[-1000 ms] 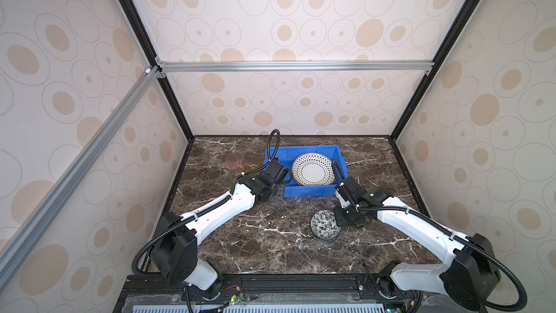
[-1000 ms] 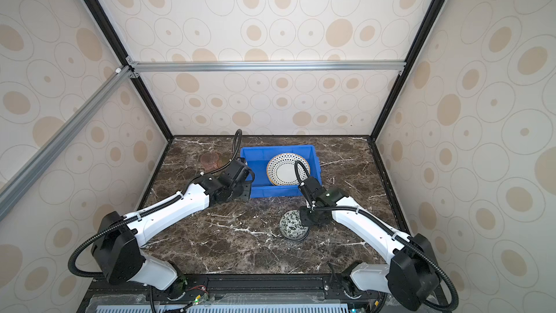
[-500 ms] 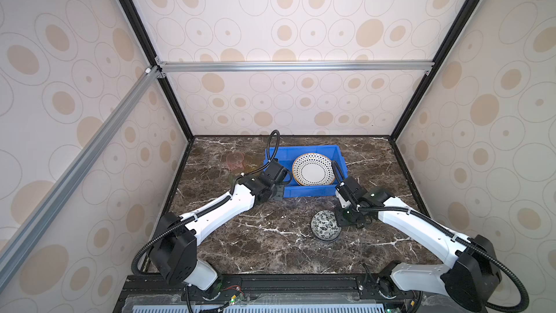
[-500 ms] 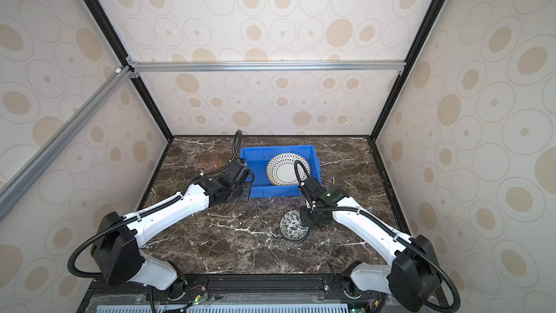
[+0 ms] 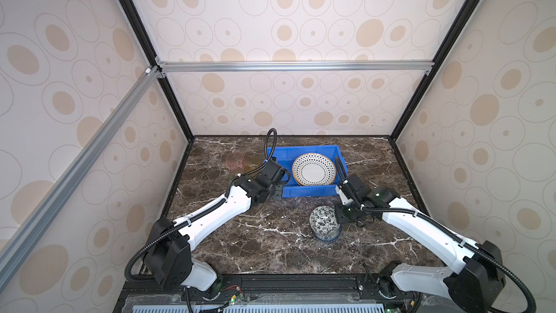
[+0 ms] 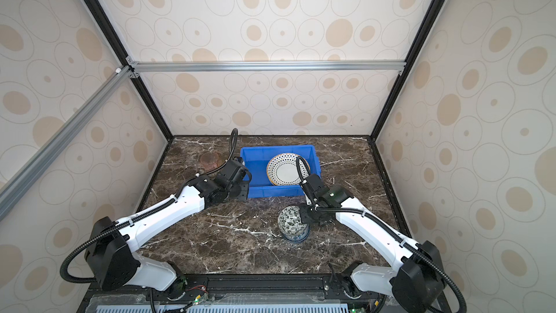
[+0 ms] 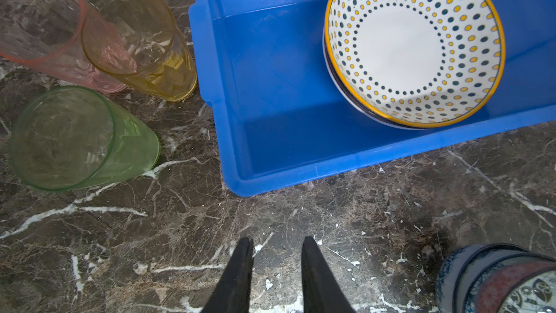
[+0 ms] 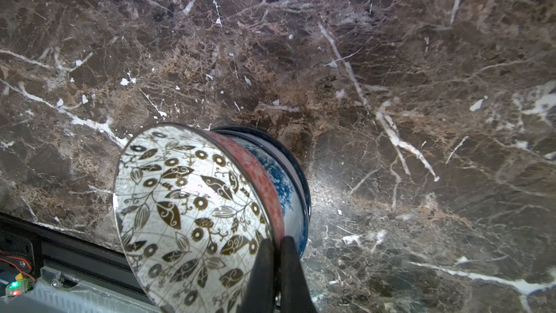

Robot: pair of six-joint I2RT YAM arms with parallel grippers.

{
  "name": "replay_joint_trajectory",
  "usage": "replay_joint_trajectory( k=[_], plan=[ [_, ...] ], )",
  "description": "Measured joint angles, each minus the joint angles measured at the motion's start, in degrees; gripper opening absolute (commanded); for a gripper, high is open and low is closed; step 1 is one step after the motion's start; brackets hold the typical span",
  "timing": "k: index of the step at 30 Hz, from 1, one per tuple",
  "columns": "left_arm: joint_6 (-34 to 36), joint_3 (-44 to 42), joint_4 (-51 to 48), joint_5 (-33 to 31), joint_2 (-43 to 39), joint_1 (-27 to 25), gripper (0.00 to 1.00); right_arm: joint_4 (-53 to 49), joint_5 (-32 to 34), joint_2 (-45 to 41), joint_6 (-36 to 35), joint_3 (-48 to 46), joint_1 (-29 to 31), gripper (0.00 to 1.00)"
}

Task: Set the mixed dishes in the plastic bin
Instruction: 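Lift the leaf-patterned bowl off the blue-floral bowl with the right gripper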

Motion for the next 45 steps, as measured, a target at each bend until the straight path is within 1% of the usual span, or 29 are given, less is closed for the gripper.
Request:
replay_joint_trajectory(
  k=[10, 19, 30, 36, 45],
  plan=[
    [0.0, 0.0, 0.0, -0.8, -1.3, 0.0, 0.29, 0.4, 0.1, -2.3, 0.0, 3.1, 0.0, 0.0],
    [0.0, -0.7, -0.1, -1.3, -1.9, 0.0, 0.29, 2.5, 1.6, -2.5, -0.2, 5.4, 0.2, 0.0],
    [0.0, -1.4, -0.3, -2.4, -3.0, 0.0, 0.29, 5.9, 3.8, 0.2, -1.5, 10.8, -0.3, 0.0],
    [0.0, -1.5, -0.7, -3.4, -3.7, 0.0, 0.3, 8.2, 2.8, 2.1, -1.5, 11.6, -2.5, 0.0],
    [0.0, -1.6, -0.9, -5.8, -6.2, 0.0, 0.3, 13.9, -0.3, 5.9, -0.5, 12.9, -8.2, 0.0]
  ],
)
